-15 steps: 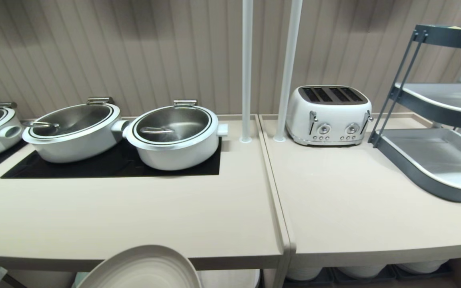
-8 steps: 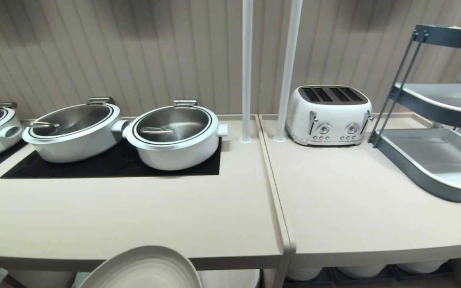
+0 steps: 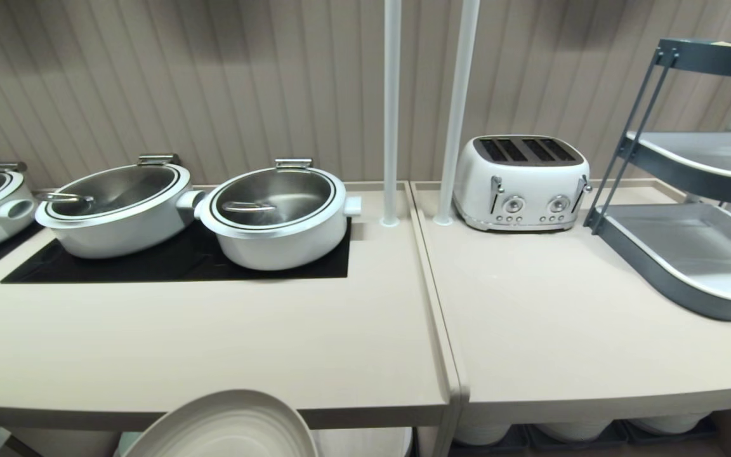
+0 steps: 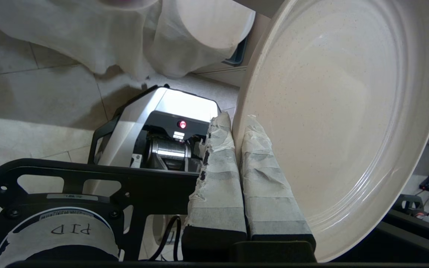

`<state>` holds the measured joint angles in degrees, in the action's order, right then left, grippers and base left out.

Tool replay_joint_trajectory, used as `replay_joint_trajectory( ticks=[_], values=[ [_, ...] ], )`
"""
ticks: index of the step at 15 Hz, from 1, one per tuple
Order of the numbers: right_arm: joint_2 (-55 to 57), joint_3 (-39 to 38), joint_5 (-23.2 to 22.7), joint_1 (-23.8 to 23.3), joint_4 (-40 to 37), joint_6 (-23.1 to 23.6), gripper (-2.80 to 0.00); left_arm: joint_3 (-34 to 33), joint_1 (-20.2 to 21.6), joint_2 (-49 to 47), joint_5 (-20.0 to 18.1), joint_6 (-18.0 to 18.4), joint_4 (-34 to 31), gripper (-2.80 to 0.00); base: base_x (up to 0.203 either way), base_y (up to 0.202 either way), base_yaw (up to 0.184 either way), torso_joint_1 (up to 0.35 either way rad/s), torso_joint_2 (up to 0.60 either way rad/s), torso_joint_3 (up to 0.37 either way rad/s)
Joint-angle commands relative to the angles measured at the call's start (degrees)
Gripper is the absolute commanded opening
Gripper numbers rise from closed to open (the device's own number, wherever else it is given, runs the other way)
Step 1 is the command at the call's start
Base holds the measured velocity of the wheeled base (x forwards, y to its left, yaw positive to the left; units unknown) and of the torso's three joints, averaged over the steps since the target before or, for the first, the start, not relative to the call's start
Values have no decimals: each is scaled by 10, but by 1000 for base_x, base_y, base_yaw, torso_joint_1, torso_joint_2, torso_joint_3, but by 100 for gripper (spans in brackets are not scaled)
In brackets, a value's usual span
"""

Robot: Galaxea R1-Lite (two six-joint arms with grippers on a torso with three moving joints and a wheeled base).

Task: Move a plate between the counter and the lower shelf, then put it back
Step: Put the plate

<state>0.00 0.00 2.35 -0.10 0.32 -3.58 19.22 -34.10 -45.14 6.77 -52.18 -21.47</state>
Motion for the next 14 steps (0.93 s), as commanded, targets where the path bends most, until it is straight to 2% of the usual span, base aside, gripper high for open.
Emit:
replay_joint_trajectory(
  ticks=[1,7,14],
  values=[
    [0,0,0,0,0,0,-280,-1,0,0,1,-3,-2,-280,0,0,0,0,0,0],
    [0,0,0,0,0,0,-280,-1,0,5,1,-14,-14,-280,0,7,-3,0,0,1],
    [0,0,0,0,0,0,-280,-1,-1,8,1,-15,-14,-280,0,178,-2,4,0,1]
  ],
)
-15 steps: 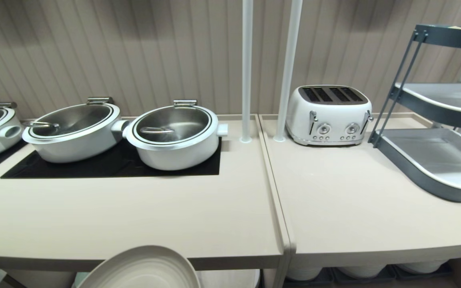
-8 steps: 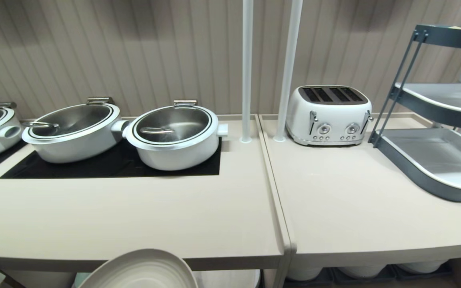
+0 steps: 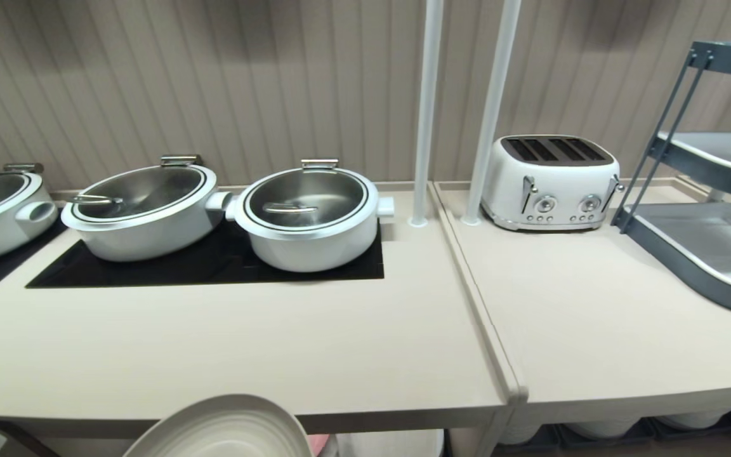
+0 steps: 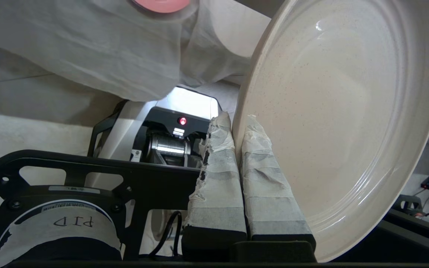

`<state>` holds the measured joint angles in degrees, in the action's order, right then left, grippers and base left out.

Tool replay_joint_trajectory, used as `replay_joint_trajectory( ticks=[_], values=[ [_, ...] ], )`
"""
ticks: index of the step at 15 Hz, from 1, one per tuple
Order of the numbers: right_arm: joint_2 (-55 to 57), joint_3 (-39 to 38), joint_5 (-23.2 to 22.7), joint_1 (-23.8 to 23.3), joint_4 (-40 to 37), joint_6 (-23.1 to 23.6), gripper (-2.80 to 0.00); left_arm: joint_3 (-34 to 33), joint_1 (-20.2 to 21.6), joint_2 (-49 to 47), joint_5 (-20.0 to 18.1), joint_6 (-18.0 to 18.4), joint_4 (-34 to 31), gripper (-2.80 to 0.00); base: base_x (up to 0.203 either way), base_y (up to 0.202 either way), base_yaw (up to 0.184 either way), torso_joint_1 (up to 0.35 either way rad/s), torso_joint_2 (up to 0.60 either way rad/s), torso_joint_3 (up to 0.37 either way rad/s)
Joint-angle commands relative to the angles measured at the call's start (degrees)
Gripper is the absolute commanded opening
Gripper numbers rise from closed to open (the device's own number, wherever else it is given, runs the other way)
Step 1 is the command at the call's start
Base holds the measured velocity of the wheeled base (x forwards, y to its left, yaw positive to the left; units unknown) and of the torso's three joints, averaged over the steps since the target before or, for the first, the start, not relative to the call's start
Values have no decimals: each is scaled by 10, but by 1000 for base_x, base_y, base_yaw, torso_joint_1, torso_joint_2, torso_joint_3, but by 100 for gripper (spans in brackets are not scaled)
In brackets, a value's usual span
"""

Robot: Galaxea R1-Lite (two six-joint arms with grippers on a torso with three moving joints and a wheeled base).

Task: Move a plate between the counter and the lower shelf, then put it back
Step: Put the plate

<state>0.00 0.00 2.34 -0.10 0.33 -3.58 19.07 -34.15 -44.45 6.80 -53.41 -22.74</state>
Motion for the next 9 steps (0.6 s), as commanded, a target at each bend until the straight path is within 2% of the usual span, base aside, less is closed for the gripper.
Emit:
replay_joint_trajectory(
  ticks=[1,9],
  values=[
    [0,0,0,0,0,-1,-280,0,0,2,1,-4,-2,-280,0,193,-2,5,2,3],
    [0,0,0,0,0,-1,-280,0,-1,2,1,-4,-6,-280,0,194,-2,3,2,3]
  ],
)
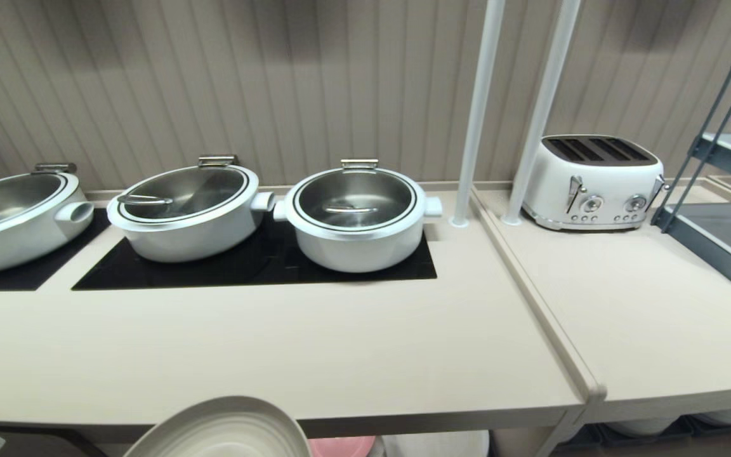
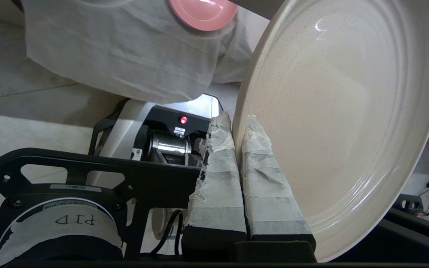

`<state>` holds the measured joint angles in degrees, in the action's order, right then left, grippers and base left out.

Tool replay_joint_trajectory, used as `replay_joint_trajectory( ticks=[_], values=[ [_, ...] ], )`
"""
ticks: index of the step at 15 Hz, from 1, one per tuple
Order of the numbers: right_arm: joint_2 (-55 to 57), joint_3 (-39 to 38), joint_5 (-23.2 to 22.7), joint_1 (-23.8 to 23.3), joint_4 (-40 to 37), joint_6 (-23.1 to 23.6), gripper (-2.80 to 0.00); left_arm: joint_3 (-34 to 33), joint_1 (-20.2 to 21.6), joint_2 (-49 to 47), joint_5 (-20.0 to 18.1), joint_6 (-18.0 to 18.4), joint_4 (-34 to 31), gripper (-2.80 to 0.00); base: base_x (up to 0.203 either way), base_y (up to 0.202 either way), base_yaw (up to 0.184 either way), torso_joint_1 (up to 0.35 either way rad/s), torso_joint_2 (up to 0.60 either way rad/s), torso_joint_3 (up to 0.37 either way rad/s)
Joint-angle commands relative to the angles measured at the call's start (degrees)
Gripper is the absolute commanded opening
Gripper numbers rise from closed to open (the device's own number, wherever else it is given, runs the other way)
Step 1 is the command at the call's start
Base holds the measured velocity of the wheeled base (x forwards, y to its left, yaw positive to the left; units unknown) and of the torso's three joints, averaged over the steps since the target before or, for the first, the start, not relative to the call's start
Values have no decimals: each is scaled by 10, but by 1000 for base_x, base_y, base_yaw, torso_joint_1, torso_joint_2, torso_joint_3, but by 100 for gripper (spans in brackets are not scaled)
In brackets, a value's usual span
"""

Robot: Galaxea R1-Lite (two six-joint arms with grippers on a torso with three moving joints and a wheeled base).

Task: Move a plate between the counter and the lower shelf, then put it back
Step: Put the plate

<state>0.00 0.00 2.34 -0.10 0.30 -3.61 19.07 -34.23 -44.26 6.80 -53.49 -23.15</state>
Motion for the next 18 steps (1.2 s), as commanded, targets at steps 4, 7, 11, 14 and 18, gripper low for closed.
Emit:
replay_joint_trajectory(
  ticks=[4,7,11,14,18],
  values=[
    [0,0,0,0,0,0,-280,0,0,0,1,-3,-1,-280,0,104,-1,2,2,2],
    [0,0,0,0,0,0,-280,2,0,1,4,-3,-1,-280,11,0,-1,1,1,2],
    [0,0,0,0,0,0,-280,5,0,3,6,-2,-2,-280,0,0,0,0,0,0],
    [0,0,0,0,0,0,-280,6,-2,3,13,1,-2,-280,0,0,0,0,0,0],
    [0,0,0,0,0,0,-280,11,-6,3,11,17,-1,-280,0,0,0,0,0,0]
  ],
)
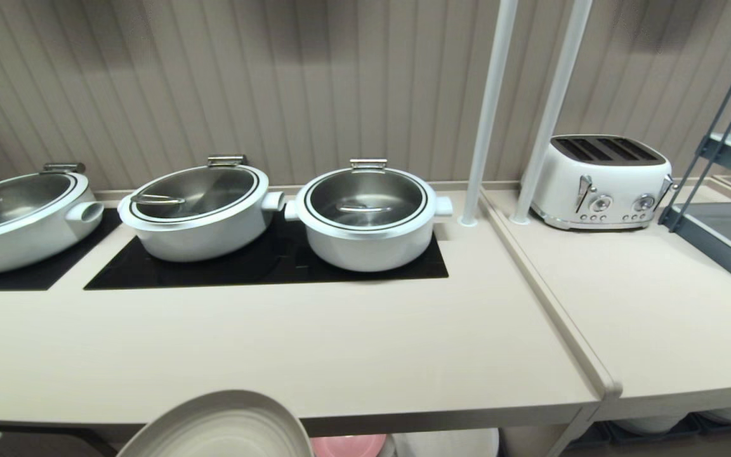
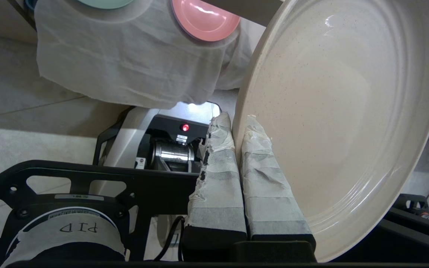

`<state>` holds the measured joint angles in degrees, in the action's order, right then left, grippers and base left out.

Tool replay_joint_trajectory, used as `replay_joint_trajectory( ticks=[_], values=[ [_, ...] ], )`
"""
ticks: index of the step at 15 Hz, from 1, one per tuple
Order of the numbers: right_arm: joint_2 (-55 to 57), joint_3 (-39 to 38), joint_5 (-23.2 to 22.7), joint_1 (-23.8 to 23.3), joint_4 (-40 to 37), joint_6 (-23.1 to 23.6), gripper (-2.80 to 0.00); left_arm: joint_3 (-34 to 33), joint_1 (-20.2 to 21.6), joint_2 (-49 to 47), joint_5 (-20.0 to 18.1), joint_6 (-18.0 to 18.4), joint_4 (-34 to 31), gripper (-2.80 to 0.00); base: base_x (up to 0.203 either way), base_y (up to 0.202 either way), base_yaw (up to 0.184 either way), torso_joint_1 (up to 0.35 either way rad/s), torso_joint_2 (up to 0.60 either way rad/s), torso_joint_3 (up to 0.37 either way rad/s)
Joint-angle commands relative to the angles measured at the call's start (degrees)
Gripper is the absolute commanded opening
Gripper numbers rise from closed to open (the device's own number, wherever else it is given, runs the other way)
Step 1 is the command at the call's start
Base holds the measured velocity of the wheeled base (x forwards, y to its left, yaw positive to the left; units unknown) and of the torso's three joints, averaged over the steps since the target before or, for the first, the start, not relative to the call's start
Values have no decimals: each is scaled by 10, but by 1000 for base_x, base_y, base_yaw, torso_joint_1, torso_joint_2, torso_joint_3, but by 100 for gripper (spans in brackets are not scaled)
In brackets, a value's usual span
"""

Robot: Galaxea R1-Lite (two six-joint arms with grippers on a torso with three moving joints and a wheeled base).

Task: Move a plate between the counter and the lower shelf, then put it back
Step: Put the plate

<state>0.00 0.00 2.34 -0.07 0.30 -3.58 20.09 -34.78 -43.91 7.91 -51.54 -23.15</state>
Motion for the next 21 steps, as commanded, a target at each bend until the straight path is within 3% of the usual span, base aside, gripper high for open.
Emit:
replay_joint_trajectory(
  ticks=[1,8,21],
  values=[
    [0,0,0,0,0,0,-280,0,0,-1,0,-2,-1,-280,0,0,0,0,0,0],
    [0,0,0,0,0,0,-280,15,0,-41,-11,1,10,-280,0,0,0,0,0,0],
    [0,0,0,0,0,0,-280,94,9,-238,-19,13,75,-280,0,0,0,0,0,0]
  ],
)
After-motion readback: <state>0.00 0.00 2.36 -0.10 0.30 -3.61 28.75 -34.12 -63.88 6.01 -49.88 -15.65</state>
